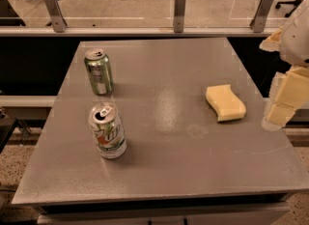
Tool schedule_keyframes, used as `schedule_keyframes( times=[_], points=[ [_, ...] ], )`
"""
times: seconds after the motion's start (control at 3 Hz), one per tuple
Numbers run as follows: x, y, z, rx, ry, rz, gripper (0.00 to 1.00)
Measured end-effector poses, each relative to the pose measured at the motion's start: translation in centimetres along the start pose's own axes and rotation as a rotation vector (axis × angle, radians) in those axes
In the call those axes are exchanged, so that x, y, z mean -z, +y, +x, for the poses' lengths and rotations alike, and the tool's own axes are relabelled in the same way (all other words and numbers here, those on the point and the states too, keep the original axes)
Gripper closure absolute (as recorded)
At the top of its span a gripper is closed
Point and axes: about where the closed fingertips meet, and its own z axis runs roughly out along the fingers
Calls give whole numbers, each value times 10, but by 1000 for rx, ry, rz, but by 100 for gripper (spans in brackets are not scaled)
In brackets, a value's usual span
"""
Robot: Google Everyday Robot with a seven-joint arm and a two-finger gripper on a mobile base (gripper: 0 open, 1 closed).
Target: Move sponge near 7up can
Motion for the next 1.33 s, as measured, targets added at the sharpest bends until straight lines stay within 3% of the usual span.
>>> schedule_keyframes(
  times=[0.67,1.33],
  points=[
    [-27,-12,2,-26,-12,18,0],
    [-82,-34,10,-129,-32,-28,0]
  ],
)
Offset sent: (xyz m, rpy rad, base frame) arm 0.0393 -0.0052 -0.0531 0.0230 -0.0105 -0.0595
